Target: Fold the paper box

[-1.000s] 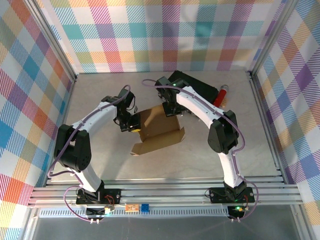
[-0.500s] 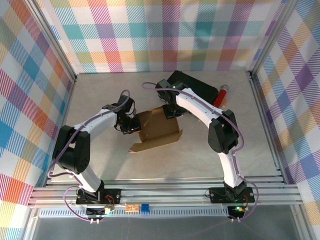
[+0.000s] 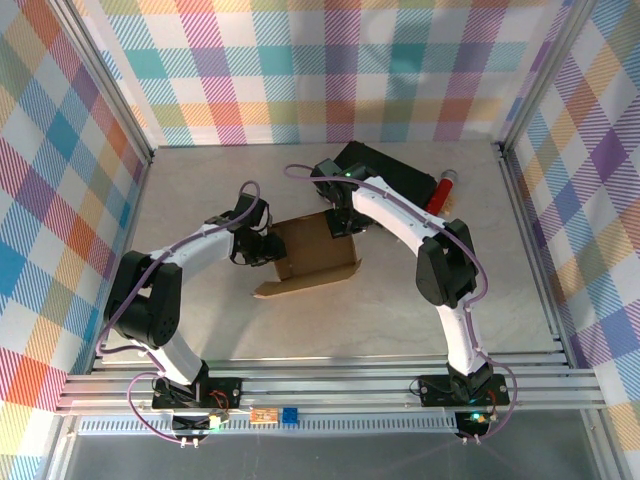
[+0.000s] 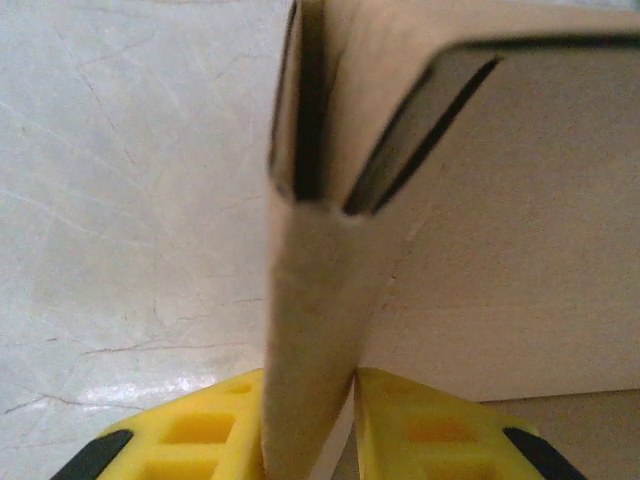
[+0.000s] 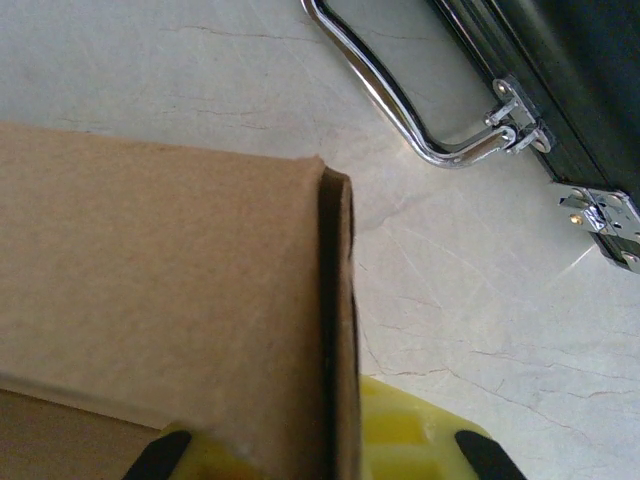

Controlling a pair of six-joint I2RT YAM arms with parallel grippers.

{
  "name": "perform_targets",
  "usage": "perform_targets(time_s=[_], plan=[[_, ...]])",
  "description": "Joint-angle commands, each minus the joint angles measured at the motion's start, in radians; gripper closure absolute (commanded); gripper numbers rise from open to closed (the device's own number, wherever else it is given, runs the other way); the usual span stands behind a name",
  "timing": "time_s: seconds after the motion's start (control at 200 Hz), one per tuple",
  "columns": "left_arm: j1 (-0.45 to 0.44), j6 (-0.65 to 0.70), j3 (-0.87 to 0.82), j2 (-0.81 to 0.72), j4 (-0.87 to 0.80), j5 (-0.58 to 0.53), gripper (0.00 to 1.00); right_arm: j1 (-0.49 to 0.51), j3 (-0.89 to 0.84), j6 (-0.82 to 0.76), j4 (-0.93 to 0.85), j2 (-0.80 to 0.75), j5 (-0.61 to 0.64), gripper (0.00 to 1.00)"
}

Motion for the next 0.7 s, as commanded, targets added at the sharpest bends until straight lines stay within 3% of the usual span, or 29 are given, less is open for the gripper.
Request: perform_targets(time_s=[0.0,0.185,0.315,0.53,0.695], plan=[[0.001,0.000,-0.014,0.002,0.079,-0.020,0.77,0.010,0.003,0.002,0.005,-0.034,-0.055,1.00],[-0.001,-0.004,-0.028,-0.002,0.121,-0.034,0.88,0.010,-0.002,0.006,0.016,-0.037,-0.059,1.00],[-0.016,-0.001,-0.019,-0.033,0.082,-0.132,1.00,0.008,-0.012,0.020,0.027,-0.059,-0.062,1.00],[-0.056,-0.012,-0.032,-0.110,0.008,-0.345,1.00,0.026,-0.078,0.098,0.058,-0.176,0.005,1.00],[-0.077,-0.064,-0.080,-0.164,0.007,-0.457,1.00,0.084,-0.124,0.149,0.048,-0.221,0.136,1.00]])
